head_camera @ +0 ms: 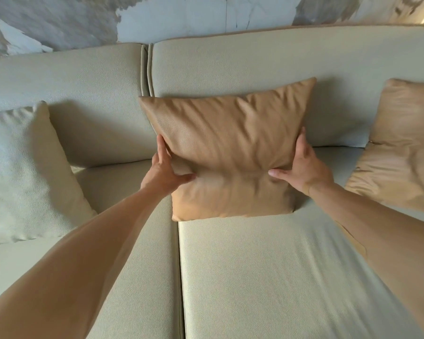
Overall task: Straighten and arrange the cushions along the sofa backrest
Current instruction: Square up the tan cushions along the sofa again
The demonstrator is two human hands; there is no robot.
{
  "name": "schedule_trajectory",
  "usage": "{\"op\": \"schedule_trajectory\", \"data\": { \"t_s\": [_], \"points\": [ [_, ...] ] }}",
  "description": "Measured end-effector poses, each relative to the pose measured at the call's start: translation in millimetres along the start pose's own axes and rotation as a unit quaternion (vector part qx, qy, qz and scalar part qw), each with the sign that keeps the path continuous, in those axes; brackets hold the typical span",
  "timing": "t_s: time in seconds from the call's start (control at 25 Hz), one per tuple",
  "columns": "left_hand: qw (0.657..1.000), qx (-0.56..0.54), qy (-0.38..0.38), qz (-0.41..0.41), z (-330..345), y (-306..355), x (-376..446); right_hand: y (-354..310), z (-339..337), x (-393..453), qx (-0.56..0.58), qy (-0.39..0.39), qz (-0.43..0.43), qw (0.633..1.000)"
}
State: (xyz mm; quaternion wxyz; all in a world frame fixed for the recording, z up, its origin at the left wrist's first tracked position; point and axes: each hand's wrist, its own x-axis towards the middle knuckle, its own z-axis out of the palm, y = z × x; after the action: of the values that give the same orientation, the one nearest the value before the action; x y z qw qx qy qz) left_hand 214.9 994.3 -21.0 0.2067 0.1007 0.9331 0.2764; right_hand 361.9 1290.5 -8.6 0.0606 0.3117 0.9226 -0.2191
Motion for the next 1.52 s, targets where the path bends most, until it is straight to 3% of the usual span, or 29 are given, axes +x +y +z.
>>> {"op": "schedule_trajectory", "data": {
  "t_s": [0.32, 0.56, 0.8, 1.24, 1.52],
  "points": [
    [0.984, 0.097, 0.069, 0.135, -37.4, 60.9, -57.8, -4.5, -85.3, -72.2, -0.145, 0.050, -0.041, 0.987],
    [0.955, 0.127, 0.038, 0.267, -99.2, 163.6, -123.3, 9.9, -214.6, -167.7, -0.115, 0.114, 0.033, 0.986],
    [0.938, 0.121, 0.037, 0.324, -118.5, 263.9, -206.2, 51.5, -297.6, -249.9, -0.098, 0.171, 0.067, 0.978],
    [0.942, 0.127, 0.066, 0.303, -12.8, 397.2, -339.0, 255.3, -419.4, -347.1, -0.186, 0.197, 0.058, 0.961],
    [0.949, 0.151, 0.044, 0.272, 22.1, 407.3, -370.6, 290.3, -421.2, -354.2, -0.151, 0.134, 0.063, 0.977]
  ]
}}
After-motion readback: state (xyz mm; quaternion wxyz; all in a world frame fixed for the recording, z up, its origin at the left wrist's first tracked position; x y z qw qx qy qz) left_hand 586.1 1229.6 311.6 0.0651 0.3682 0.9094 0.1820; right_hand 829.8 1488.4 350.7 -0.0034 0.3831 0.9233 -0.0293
